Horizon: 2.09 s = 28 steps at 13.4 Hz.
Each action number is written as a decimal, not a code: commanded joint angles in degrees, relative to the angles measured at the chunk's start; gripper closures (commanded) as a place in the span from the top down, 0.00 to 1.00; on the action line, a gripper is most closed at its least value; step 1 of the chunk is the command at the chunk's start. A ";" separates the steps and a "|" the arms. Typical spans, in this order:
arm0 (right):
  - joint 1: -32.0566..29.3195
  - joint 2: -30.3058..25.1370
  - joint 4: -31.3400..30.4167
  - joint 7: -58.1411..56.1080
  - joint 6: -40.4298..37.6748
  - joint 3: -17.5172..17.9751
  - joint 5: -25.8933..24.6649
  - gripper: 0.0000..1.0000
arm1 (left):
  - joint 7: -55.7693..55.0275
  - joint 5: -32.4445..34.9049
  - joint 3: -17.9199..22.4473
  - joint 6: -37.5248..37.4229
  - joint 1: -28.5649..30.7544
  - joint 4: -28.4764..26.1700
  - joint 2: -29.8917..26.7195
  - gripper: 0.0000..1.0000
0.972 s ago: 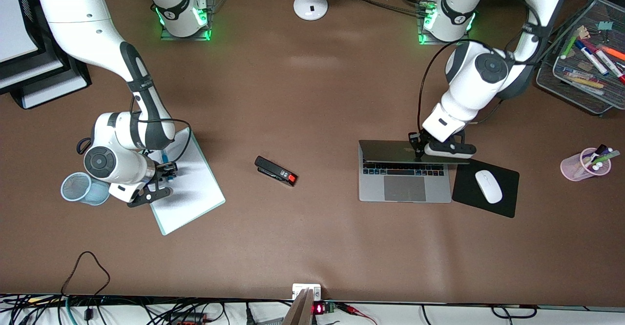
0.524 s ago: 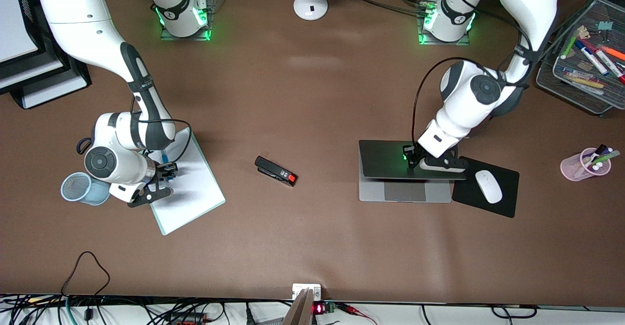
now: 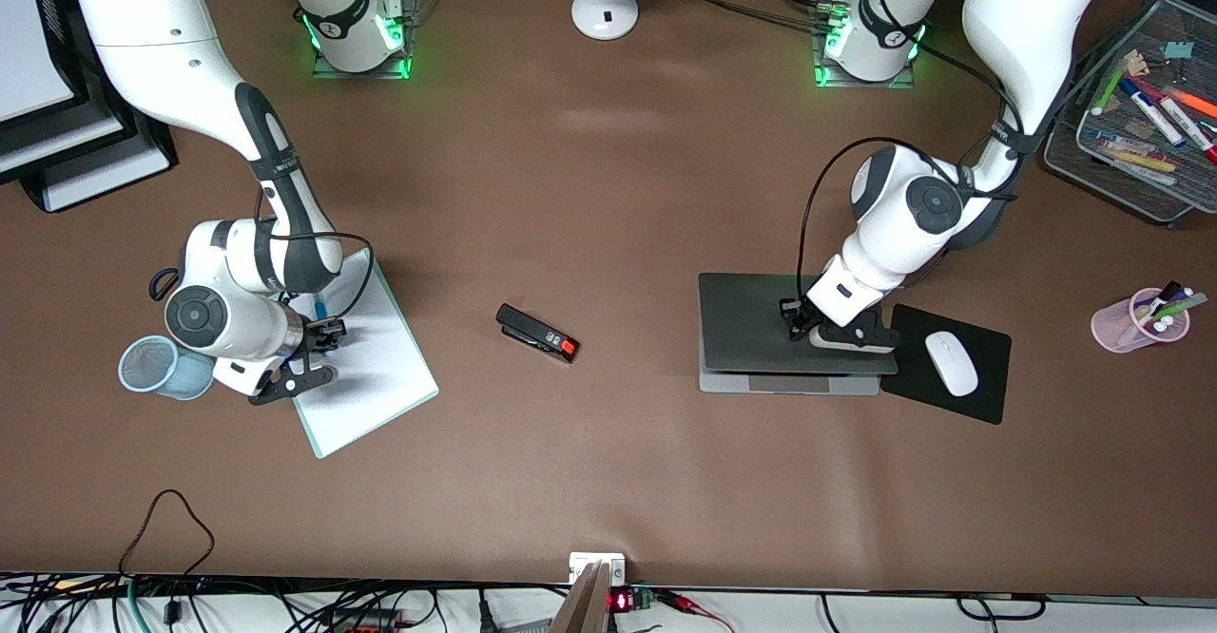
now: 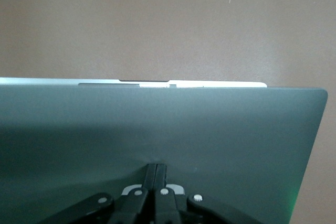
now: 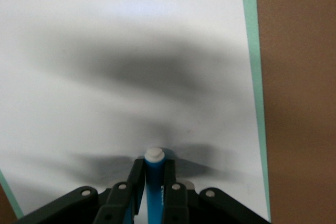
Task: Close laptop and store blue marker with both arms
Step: 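Push the laptop lid down with the left gripper while the right gripper holds the marker, then lift the marker with the right gripper while the left gripper presses the lid shut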
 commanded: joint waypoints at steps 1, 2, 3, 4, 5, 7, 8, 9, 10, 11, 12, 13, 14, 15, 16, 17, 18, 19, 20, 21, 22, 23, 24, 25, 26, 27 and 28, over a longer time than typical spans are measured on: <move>0.08 1.03 1.41 -1.06 0.08 0.00 0.55 0.18 | 0.35 1.59 -0.14 0.89 0.14 2.11 2.91 0.00; 0.08 1.03 1.41 -1.06 0.08 0.00 0.55 0.17 | 0.35 1.59 -0.05 0.89 0.22 2.64 3.62 0.00; 0.08 1.03 1.41 -1.06 0.08 0.00 0.46 0.15 | 0.35 1.59 -0.05 0.89 0.22 2.81 4.15 0.00; 0.16 0.95 1.41 -0.97 -0.01 0.00 0.46 0.14 | 0.35 1.59 -0.05 0.98 0.22 2.90 4.76 0.00; 0.17 0.86 1.84 -1.06 -0.01 0.00 0.46 0.12 | 0.35 1.59 -0.05 0.98 0.22 3.34 5.20 0.00; 0.08 0.51 3.68 -1.14 -0.71 -0.09 0.46 0.11 | 0.35 1.67 0.12 0.98 0.22 3.96 6.25 0.00; -0.10 0.42 4.04 -1.14 -0.71 -0.09 0.46 0.11 | 0.35 1.67 0.30 0.98 0.31 5.09 7.13 0.00; -0.27 0.33 4.65 -1.14 -0.71 -0.09 0.46 0.11 | 0.35 2.20 0.82 0.98 0.14 5.97 8.10 0.00; -0.27 -0.02 5.27 -1.14 -0.97 -0.17 0.46 0.11 | 0.35 4.11 0.92 0.98 0.14 6.94 8.71 0.00; -0.27 -0.54 6.23 -1.14 -1.76 -0.18 0.46 0.11 | 0.35 6.22 1.18 0.98 0.22 7.56 9.33 0.00; -0.27 -1.24 7.46 -1.14 -3.07 -0.26 0.46 0.11 | 0.35 7.03 1.18 1.41 0.22 8.17 10.03 0.00; -0.36 -1.95 8.78 -1.14 -4.74 -0.44 0.46 0.11 | 0.35 7.03 1.18 3.16 0.22 8.27 10.65 0.00; -0.28 -3.00 10.09 -1.23 -6.76 -0.53 0.46 0.11 | 0.35 7.12 1.18 4.48 0.31 8.27 11.18 0.00; -0.27 -4.05 11.15 -1.23 -8.34 -0.61 0.29 0.11 | 0.35 7.12 1.27 4.75 0.31 8.18 11.36 0.00; -0.27 -5.28 11.25 -1.32 -9.06 -0.61 -0.06 0.11 | 0.35 7.12 1.27 4.67 0.22 8.18 11.36 0.00; -0.36 -6.42 11.42 -2.63 -9.06 -0.61 -0.06 0.11 | 0.35 7.21 1.27 4.75 0.22 8.00 11.36 0.00; -0.36 -7.13 11.43 -4.90 -9.06 -0.61 0.11 0.11 | 0.35 7.21 1.27 4.76 0.22 7.83 11.27 0.01; -0.36 -7.92 11.51 -6.66 -9.06 -0.70 0.29 0.10 | 0.35 7.21 1.27 4.76 0.22 7.74 11.36 0.01; -0.62 -8.89 11.60 -7.90 -8.98 -0.79 0.29 0.09 | 0.35 7.21 1.27 4.76 0.22 7.56 11.36 0.02; -0.80 -9.94 11.60 -9.48 -8.80 -0.79 0.37 0.09 | 0.35 7.21 1.27 4.67 0.31 7.56 11.36 0.02; -1.06 -11.17 11.60 -12.02 -8.71 -0.79 0.46 0.09 | 0.18 7.21 1.27 4.67 0.49 7.56 11.18 0.02; -1.15 -12.40 11.60 -14.83 -8.54 -0.88 0.72 0.09 | 0.00 7.21 1.18 3.80 0.49 7.56 9.96 0.02; -1.50 -13.37 11.69 -18.42 -8.54 -0.88 1.07 0.09 | 0.35 7.30 1.18 1.44 0.49 7.48 8.04 0.02; -1.59 -14.08 11.69 -21.85 -8.36 -0.88 1.25 0.09 | 2.35 7.30 1.09 -2.67 0.49 7.65 6.02 0.02; -1.85 -14.52 11.78 -24.58 -8.10 -1.05 1.25 0.09 | 3.85 7.30 1.01 -6.72 0.49 7.91 3.73 0.02; -2.81 -15.31 12.65 -26.70 -7.92 -0.79 1.60 0.09 | 4.04 7.30 0.92 -10.15 0.57 8.00 1.88 0.02; -3.95 -15.57 15.18 -29.42 -8.62 -0.70 4.22 0.09 | 4.04 7.30 0.83 -14.62 0.58 8.18 -0.48 0.03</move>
